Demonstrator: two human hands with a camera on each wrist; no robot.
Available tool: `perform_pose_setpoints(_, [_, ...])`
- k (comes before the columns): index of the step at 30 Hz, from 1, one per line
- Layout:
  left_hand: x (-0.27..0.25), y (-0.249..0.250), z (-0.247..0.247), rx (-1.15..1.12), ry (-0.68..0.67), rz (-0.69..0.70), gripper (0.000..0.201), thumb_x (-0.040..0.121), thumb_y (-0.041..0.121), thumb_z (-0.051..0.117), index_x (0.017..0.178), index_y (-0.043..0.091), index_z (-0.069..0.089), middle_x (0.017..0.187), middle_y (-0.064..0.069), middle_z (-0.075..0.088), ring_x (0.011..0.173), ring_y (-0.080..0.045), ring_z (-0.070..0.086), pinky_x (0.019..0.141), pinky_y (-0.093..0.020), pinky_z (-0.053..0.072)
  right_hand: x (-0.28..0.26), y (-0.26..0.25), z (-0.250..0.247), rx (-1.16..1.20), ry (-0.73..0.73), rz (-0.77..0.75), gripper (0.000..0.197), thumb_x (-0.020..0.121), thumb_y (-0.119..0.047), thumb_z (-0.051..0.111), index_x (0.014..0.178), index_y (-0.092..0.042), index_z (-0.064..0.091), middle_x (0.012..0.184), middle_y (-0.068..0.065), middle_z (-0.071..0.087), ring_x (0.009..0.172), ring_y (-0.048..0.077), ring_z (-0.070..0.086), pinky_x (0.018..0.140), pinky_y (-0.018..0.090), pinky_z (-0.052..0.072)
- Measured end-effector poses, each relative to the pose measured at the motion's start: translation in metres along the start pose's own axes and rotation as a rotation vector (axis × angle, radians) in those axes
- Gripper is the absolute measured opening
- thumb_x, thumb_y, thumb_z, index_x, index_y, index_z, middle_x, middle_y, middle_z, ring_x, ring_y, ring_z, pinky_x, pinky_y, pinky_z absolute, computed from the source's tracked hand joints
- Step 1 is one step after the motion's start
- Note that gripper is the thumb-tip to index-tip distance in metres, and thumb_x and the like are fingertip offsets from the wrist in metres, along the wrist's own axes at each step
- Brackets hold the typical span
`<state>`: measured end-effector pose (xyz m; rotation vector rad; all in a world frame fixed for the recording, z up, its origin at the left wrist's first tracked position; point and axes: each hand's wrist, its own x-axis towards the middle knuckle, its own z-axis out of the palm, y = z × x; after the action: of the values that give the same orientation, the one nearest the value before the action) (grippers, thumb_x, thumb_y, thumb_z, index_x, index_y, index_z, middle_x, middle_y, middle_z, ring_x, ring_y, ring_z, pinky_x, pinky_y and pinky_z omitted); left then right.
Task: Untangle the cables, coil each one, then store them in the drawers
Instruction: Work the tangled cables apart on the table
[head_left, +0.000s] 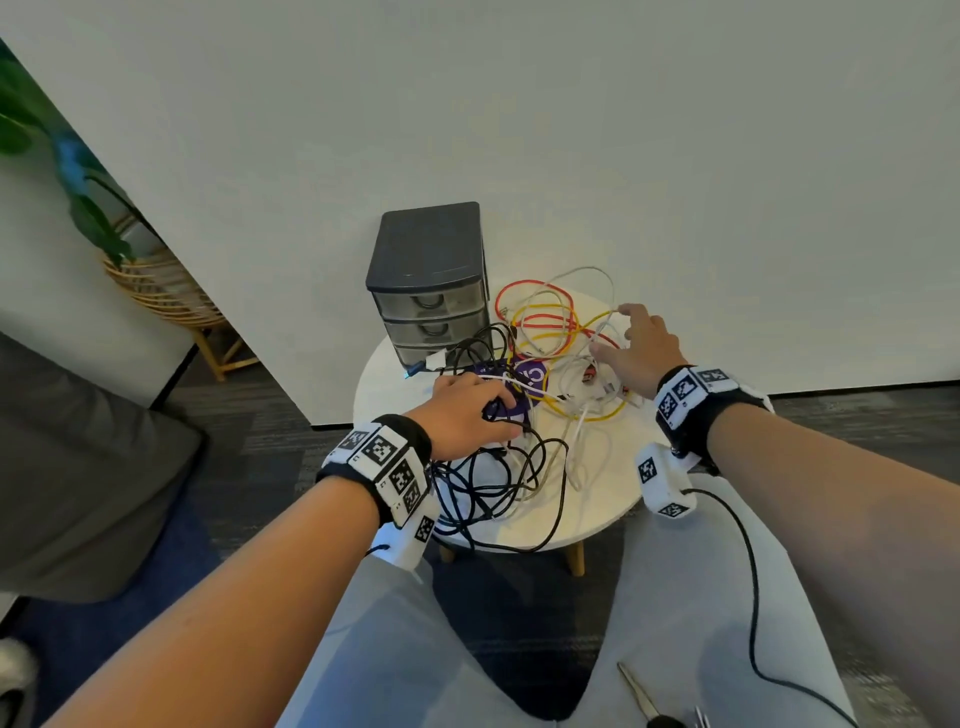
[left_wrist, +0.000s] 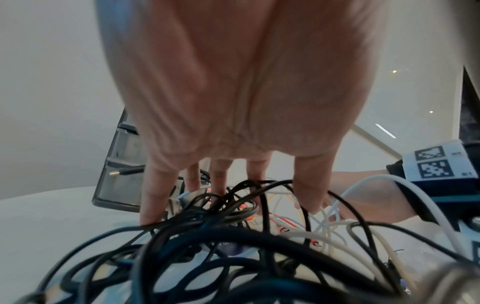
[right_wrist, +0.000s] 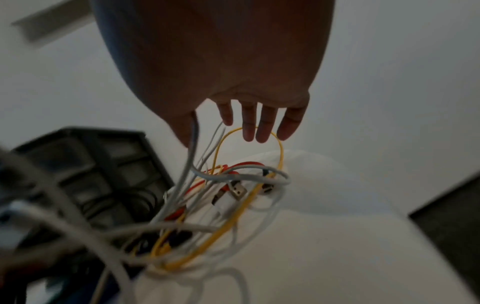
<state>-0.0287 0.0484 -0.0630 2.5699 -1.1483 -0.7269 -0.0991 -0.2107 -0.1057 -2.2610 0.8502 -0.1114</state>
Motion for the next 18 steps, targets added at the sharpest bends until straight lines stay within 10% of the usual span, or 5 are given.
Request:
perform_pose_setpoints(8, [-0.003, 0.000, -0.002, -0.021, 0.002, -0.006, 0.041, 0.098, 0.047, 0.059, 0.133, 0.027, 0.055, 0.134, -0.004, 0.049, 0.126, -0.023, 0.038, 0.098, -0.030, 0.022, -0.013, -0.011, -0.025, -0.063, -0.161, -0.258, 0.112, 0.056, -0.085, 0.063, 0.150, -0.049, 0.015, 0.155, 0.008, 0.033, 0.142, 0.036, 0.033, 0.109, 0.064, 0.034])
perform_pose_setpoints(13, [-0.001, 0.000, -0.001, -0.024, -0.002, -0.019, 0.041, 0.098, 0.048, 0.060, 0.133, 0.028, 0.055, 0.135, -0.005, 0.049, 0.128, -0.028, 0.037, 0.102, -0.034, 0.026, -0.039, -0.039, -0.043, -0.116, 0.002, -0.465, 0.059, 0.080, -0.059, 0.064, 0.136, -0.046, 0.049, 0.139, -0.001, 0.041, 0.133, 0.030, 0.034, 0.104, 0.054, 0.028])
perform_pose_setpoints(18, [-0.001, 0.004, -0.001, -0.007, 0.001, -0.018, 0.041, 0.098, 0.047, 0.060, 0.134, 0.027, 0.055, 0.134, -0.007, 0.049, 0.127, -0.028, 0.038, 0.097, -0.032, 0.025, -0.057, -0.074, -0.015, -0.559, -0.146, -0.476, 0.026, 0.091, -0.056, 0.059, 0.105, -0.038, 0.071, 0.126, -0.004, 0.053, 0.126, 0.028, 0.037, 0.102, 0.052, 0.030])
